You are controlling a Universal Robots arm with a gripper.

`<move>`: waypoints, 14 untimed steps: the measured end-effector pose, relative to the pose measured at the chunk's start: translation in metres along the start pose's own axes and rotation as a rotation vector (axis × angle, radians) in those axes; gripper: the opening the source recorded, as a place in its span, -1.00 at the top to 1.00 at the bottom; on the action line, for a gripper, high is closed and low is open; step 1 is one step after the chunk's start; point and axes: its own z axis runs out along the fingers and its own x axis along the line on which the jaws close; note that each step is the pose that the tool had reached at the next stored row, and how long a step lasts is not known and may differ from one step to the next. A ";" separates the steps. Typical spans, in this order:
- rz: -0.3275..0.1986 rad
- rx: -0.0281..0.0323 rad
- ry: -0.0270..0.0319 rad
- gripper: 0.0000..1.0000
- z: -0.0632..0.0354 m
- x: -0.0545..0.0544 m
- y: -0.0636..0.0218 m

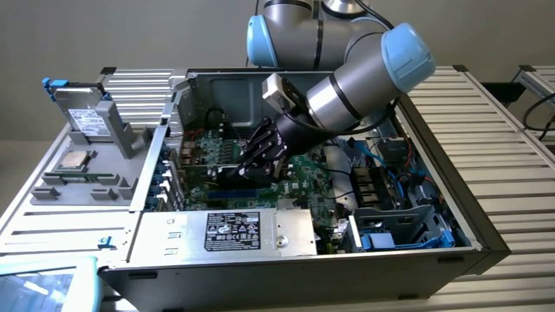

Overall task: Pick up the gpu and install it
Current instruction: 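Insert the gpu into the slot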

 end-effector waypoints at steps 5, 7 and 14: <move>0.000 0.0000 -0.0002 0.45 0.0009 0.000 -0.0007; 0.000 0.0000 -0.0001 0.45 0.0010 0.001 -0.0006; -0.001 -0.0001 -0.0003 0.45 0.0011 0.005 -0.0008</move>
